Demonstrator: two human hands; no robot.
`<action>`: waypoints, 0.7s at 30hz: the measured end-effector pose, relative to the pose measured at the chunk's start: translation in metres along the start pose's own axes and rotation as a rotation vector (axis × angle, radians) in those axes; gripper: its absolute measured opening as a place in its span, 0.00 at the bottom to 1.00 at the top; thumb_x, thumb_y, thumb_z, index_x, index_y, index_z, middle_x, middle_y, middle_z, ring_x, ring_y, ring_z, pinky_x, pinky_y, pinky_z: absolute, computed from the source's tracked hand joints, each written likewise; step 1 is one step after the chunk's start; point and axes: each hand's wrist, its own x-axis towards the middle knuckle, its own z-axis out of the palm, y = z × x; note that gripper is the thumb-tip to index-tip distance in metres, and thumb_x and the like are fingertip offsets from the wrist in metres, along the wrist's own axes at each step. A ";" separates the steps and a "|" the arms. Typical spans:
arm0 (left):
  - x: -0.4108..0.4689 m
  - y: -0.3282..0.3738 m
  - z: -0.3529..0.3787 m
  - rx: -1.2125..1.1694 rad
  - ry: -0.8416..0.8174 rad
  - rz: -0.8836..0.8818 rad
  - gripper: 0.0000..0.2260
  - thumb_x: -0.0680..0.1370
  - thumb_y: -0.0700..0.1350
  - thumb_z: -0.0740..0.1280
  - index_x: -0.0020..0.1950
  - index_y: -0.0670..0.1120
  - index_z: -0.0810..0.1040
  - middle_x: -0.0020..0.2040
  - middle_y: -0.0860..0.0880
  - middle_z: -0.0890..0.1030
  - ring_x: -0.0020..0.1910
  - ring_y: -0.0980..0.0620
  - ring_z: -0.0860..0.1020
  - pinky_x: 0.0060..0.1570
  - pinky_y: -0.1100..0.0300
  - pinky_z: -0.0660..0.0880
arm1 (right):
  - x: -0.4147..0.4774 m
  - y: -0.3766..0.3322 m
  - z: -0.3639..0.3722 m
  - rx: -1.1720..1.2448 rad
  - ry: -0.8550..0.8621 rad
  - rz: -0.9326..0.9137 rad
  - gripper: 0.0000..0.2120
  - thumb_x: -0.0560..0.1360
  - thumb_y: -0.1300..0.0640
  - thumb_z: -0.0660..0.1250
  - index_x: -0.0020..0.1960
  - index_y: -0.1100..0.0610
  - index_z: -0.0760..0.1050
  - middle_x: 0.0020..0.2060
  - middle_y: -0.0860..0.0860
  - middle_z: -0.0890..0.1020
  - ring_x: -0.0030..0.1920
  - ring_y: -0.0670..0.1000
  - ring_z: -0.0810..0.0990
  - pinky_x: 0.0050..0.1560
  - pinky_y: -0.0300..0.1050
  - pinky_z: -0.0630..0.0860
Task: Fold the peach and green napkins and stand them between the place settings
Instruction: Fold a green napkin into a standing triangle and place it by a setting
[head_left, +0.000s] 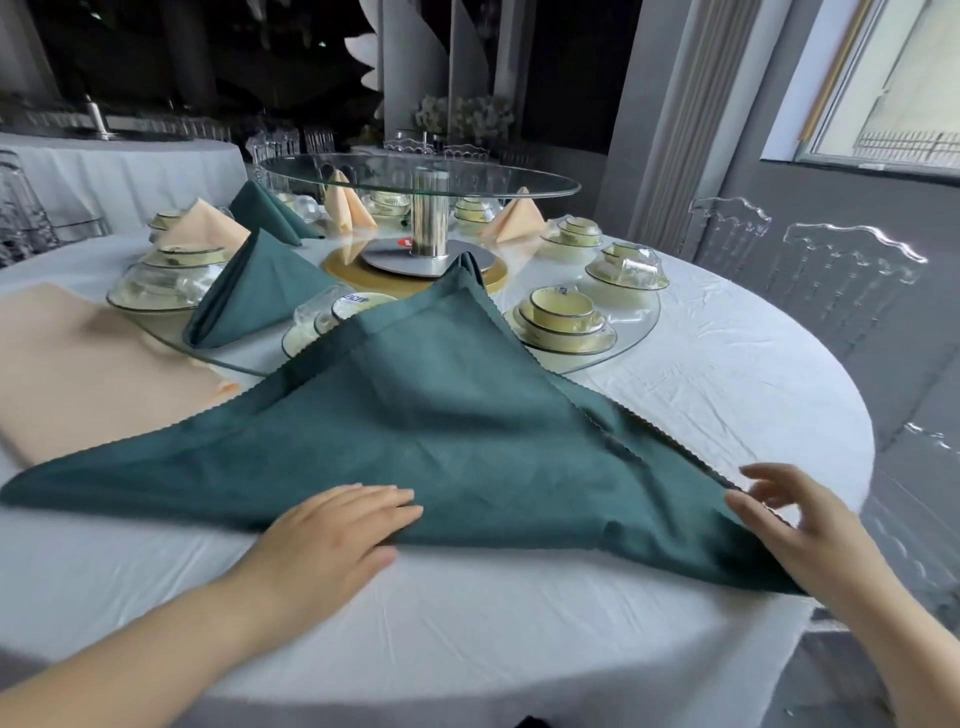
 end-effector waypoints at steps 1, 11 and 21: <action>0.002 -0.001 0.000 0.016 0.004 0.008 0.31 0.82 0.54 0.38 0.47 0.53 0.82 0.47 0.57 0.83 0.50 0.61 0.76 0.59 0.69 0.62 | -0.008 0.008 -0.002 -0.011 0.028 0.025 0.10 0.70 0.60 0.71 0.45 0.50 0.73 0.34 0.47 0.77 0.39 0.43 0.75 0.42 0.35 0.66; 0.007 -0.007 -0.006 -0.044 0.031 0.015 0.17 0.70 0.48 0.55 0.34 0.51 0.83 0.37 0.57 0.83 0.35 0.59 0.82 0.34 0.69 0.74 | -0.005 0.016 -0.004 -0.190 0.113 0.038 0.07 0.74 0.56 0.67 0.38 0.53 0.72 0.32 0.55 0.75 0.37 0.58 0.72 0.36 0.46 0.62; 0.018 0.004 -0.007 -0.242 -0.325 -0.284 0.62 0.45 0.75 0.18 0.74 0.57 0.53 0.75 0.60 0.52 0.73 0.63 0.47 0.61 0.75 0.39 | 0.031 0.003 -0.006 -0.166 -0.230 0.088 0.12 0.75 0.50 0.64 0.37 0.56 0.74 0.35 0.53 0.78 0.40 0.54 0.74 0.40 0.44 0.65</action>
